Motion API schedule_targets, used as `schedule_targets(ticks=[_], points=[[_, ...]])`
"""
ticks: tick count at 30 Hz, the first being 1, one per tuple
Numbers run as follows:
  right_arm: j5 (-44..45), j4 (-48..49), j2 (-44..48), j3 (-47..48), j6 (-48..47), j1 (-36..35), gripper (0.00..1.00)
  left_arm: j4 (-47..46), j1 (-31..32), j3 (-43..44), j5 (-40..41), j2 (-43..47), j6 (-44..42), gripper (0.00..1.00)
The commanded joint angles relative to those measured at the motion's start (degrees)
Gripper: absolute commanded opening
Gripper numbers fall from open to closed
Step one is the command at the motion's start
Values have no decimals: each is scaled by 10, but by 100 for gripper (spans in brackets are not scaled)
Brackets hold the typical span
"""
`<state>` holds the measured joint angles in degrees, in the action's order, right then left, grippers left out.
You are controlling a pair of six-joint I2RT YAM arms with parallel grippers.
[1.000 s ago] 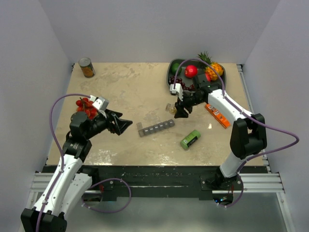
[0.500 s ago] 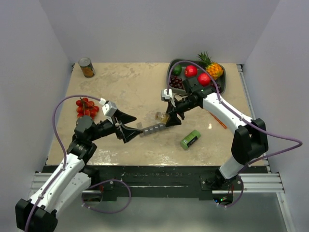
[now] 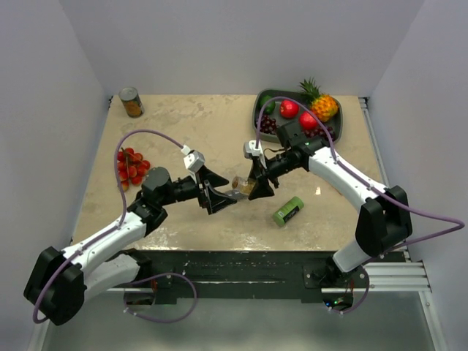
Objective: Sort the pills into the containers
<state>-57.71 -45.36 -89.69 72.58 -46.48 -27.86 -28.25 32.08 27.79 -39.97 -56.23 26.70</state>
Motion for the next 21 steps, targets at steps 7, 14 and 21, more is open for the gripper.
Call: schedule_targets(ticks=[7, 14, 21], points=[[-53, 16, 33, -15, -6, -11, 5, -68, 40, 58, 38, -71, -43, 86], [-57, 16, 38, -20, -9, -11, 5, -62, 41, 74, 40, -100, -40, 60], [-54, 19, 37, -22, -9, -13, 6, -57, 42, 75, 31, -100, -26, 4]])
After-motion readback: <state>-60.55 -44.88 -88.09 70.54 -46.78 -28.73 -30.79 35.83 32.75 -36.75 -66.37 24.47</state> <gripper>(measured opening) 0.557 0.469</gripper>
